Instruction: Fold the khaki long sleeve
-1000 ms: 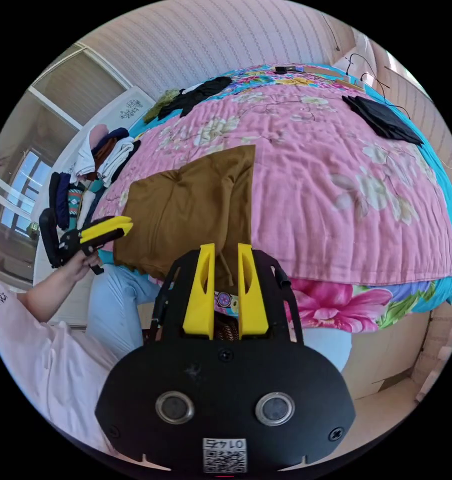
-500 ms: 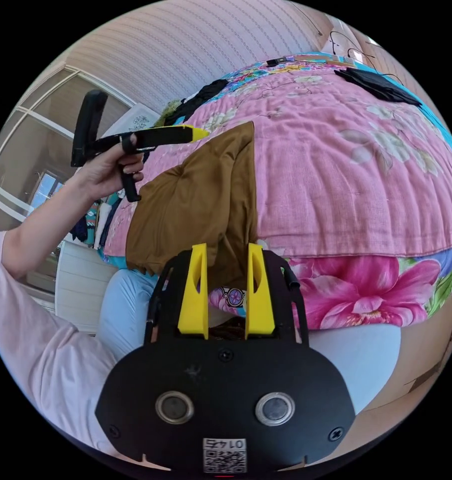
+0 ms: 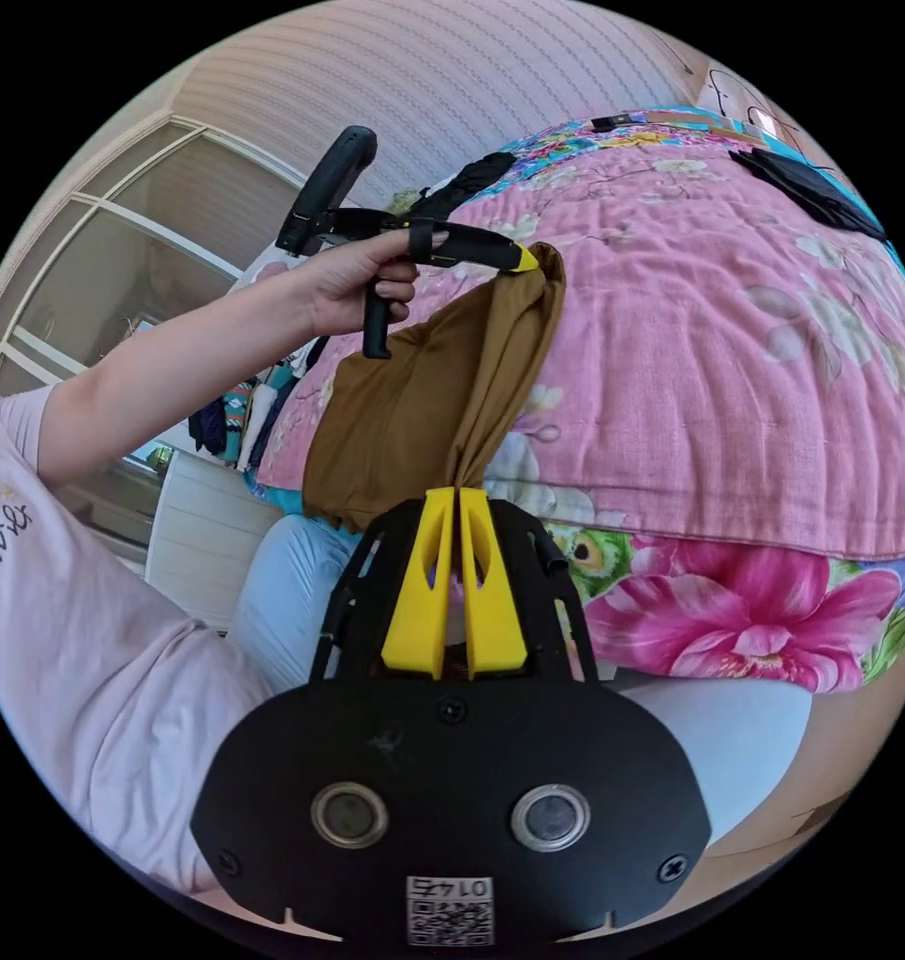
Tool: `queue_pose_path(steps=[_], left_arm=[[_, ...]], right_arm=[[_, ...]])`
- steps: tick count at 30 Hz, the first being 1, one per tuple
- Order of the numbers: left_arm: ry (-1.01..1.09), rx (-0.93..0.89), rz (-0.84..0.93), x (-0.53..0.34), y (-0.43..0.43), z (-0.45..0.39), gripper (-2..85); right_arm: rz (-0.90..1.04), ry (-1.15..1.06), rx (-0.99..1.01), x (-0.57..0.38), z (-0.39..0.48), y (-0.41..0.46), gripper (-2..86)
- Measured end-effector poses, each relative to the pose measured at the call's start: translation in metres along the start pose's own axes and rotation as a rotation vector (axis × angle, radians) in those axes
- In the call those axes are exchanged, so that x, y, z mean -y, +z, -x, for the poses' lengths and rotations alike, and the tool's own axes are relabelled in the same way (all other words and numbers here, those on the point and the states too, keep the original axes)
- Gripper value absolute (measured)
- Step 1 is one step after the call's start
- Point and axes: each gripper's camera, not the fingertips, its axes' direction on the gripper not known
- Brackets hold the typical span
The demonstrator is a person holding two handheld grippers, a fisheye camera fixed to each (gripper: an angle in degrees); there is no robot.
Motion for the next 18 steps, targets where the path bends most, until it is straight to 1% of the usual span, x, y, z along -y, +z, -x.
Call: queue_pose_path(steps=[5, 8, 12, 15, 17, 18], left_arm=[[-0.033, -0.014, -0.065, -0.022, -0.046, 0.023, -0.6], [-0.028, 0.025, -0.103, -0.045, -0.084, 0.043, -0.6], [-0.086, 0.094, -0.160, -0.094, -0.141, 0.084, -0.5], [-0.214, 0.179, -0.200, -0.153, -0.172, 0.129, -0.3], [-0.377, 0.235, -0.160, -0.202, -0.172, 0.166, 0.3], [-0.421, 0.236, -0.144, -0.215, -0.171, 0.173, 0.4]], right_arm=[[-0.023, 0.007, 0.136, 0.004, 0.012, 0.003, 0.2], [-0.001, -0.076, 0.209, 0.015, 0.040, 0.009, 0.2], [0.080, -0.263, 0.343, 0.048, 0.106, 0.035, 0.4], [0.137, -0.397, 0.407, 0.075, 0.168, 0.076, 1.2], [0.196, -0.442, 0.378, 0.088, 0.202, 0.111, 2.2], [0.263, -0.461, 0.328, 0.093, 0.219, 0.137, 3.3]])
